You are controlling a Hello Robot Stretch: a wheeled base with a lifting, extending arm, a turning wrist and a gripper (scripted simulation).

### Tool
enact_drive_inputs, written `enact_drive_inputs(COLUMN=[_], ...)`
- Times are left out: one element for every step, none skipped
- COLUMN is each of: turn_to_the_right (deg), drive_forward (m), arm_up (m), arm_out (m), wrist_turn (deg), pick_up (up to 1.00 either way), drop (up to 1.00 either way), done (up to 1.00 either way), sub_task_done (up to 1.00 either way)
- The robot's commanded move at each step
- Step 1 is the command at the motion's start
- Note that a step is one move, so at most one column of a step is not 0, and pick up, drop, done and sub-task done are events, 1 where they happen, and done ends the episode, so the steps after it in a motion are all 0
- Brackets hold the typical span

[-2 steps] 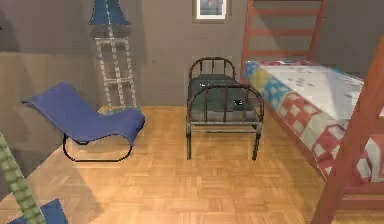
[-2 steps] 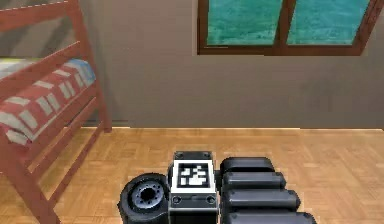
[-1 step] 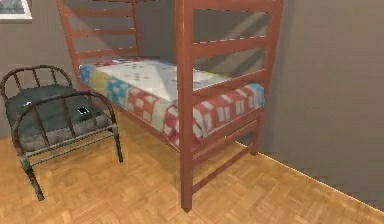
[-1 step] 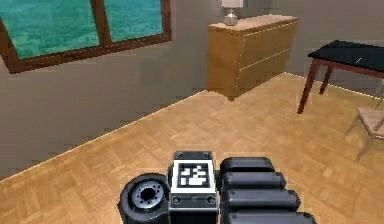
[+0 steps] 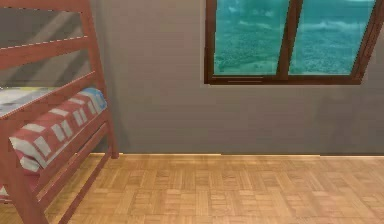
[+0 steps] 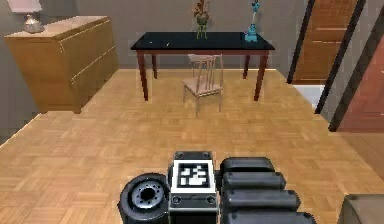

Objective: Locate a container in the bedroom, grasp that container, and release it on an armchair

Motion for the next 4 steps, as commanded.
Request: enact_drive_inputs(turn_to_the_right=[3.0,-45.0,-45.0,-6.0], drive_forward=[0.00,0.00,0.00,0.00], arm_up=[0.00,0.00,0.00,0.00], arm_out=[0.00,0.00,0.00,0.00], wrist_turn=[0.0,0.0,0.0,0.0], pick_up=[0.00,0.00,0.00,0.00], drop=[0.00,0.00,0.00,0.00], done=[0.00,0.00,0.00,0.00], sub_task_done=[0.00,0.00,0.00,0.00])
